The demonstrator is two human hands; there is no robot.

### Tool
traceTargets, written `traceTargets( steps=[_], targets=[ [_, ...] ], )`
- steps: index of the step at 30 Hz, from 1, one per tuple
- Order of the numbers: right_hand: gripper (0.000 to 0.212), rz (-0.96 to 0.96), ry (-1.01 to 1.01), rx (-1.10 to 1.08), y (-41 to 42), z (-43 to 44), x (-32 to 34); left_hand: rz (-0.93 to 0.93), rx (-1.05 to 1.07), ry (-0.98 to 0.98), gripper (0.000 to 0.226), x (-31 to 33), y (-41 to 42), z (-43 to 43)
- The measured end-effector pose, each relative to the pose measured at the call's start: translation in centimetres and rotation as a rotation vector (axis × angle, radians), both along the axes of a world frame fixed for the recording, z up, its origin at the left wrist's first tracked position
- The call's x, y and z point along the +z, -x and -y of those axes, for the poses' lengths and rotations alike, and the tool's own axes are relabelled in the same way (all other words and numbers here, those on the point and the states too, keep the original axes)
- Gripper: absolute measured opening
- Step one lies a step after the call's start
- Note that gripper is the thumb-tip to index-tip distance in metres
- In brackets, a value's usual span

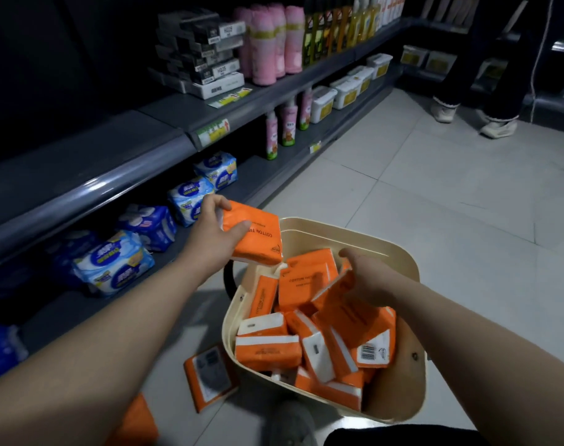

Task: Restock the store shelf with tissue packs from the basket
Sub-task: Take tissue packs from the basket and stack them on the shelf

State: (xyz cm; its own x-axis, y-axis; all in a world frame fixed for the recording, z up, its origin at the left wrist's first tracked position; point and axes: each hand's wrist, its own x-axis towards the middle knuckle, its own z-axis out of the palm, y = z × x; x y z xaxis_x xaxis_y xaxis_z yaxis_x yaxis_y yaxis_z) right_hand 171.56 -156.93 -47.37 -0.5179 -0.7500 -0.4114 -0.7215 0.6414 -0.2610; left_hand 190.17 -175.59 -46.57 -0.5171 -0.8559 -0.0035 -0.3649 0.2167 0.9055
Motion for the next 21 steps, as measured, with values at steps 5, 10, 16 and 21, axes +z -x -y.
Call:
traceTargets(
  steps=[5, 10, 16, 21],
  targets=[
    [0.067, -0.019, 0.275, -0.058, -2.3, 2.9, 2.1, 0.003, 0.008, 0.076, 0.068, 4.0, -5.0, 0.5],
    [0.034, -0.017, 0.521, -0.052, -7.2, 6.4, 5.7, 0.138, 0.072, 0.125, 0.099, 7.6, -11.4, 1.6],
    [0.028, 0.122, 0.817, 0.026, -15.2, 10.9, 10.1, 0.066, 0.298, 0.139, 0.098, 11.4, -20.6, 2.7],
    [0.028, 0.277, 0.9, 0.1, -22.4, 14.5, 13.0, -0.067, 0.531, 0.206, 0.089, 14.7, -27.8, 3.2]
  ],
)
